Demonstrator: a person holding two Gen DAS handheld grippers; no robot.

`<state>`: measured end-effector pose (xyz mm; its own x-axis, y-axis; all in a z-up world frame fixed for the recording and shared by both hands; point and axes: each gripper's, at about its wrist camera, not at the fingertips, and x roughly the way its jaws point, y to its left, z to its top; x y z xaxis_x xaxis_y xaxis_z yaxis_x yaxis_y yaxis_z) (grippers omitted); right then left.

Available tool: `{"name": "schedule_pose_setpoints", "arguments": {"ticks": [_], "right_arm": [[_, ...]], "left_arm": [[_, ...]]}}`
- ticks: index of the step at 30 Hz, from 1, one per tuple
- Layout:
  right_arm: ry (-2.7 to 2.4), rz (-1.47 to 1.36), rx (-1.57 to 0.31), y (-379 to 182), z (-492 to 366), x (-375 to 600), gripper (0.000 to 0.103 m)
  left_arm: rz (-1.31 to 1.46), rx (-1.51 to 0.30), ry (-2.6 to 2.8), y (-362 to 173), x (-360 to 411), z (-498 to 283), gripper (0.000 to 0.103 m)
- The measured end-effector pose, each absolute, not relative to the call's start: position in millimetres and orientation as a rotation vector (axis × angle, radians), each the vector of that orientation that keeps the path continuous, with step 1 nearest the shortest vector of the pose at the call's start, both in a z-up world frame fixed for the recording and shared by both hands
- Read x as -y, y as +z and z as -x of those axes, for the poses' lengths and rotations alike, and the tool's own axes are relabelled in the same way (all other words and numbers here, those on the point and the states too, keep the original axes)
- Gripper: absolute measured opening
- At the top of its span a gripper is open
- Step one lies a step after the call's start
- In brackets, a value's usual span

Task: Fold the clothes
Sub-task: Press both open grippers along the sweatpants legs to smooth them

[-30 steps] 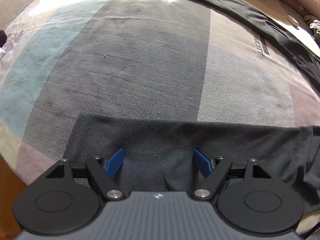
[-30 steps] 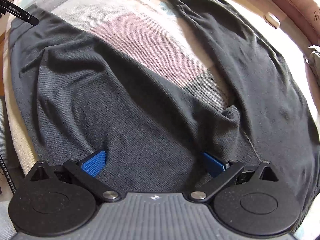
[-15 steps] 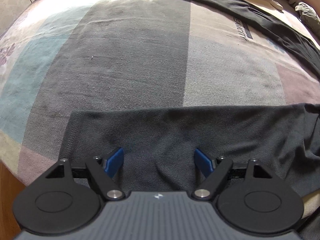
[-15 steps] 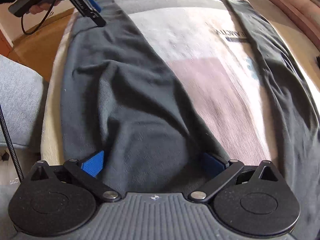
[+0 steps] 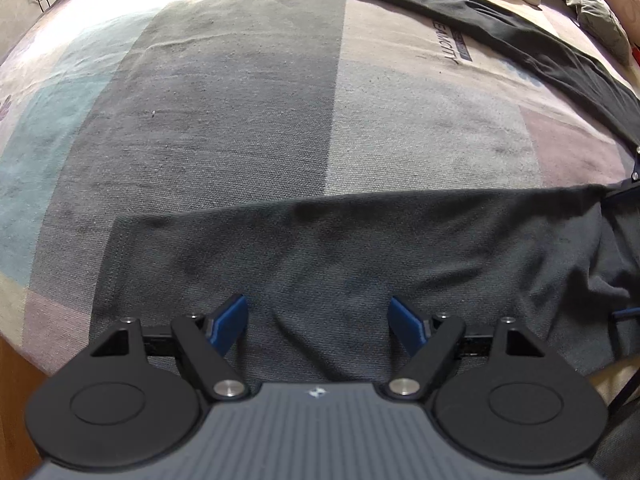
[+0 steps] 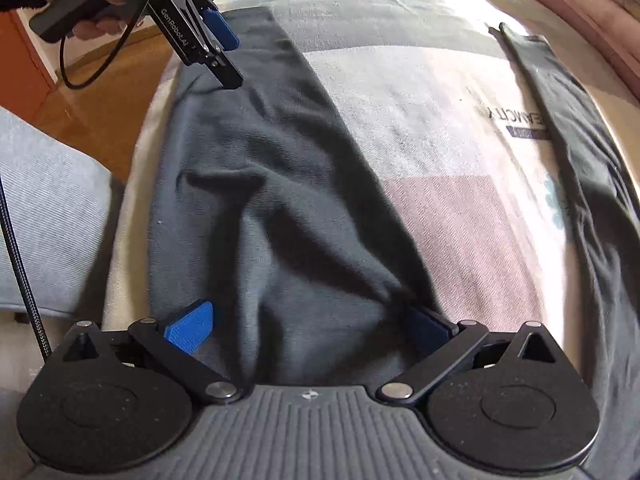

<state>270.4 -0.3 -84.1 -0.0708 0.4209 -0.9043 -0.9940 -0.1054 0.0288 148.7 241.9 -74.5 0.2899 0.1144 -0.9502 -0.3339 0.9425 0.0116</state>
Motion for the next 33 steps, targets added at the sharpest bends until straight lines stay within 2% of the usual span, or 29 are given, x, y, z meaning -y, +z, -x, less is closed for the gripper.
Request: {"name": "schedule_pose_setpoints", "arguments": {"ticks": [2,6,13,20,27,33], "right_arm": [[1.441,0.888,-0.891,-76,-277,0,0.103],[1.460,0.888,-0.915,-65,-270,15,0.103],[1.326,0.859,-0.987,-87,-285,22,0.103],[1.173,0.748,-0.985,-59,-297,40,0.103],[0.934,0.630,-1.139,-85,-322,78,0.103],[0.958,0.517,-1.071,-60,-336,63,0.103]], "left_arm": [[0.206,-1.237,0.300,-70,-242,-150,0.074],[0.211,-1.209,0.247,-62,-235,-156,0.075],[0.231,-1.245,0.251,-77,-230,-158,0.076],[0.228,-1.254,0.234,-68,-228,-162,0.075],[0.263,-1.260,0.244,-71,-226,-169,0.075],[0.264,-1.275,0.241,-66,-224,-174,0.075]]}}
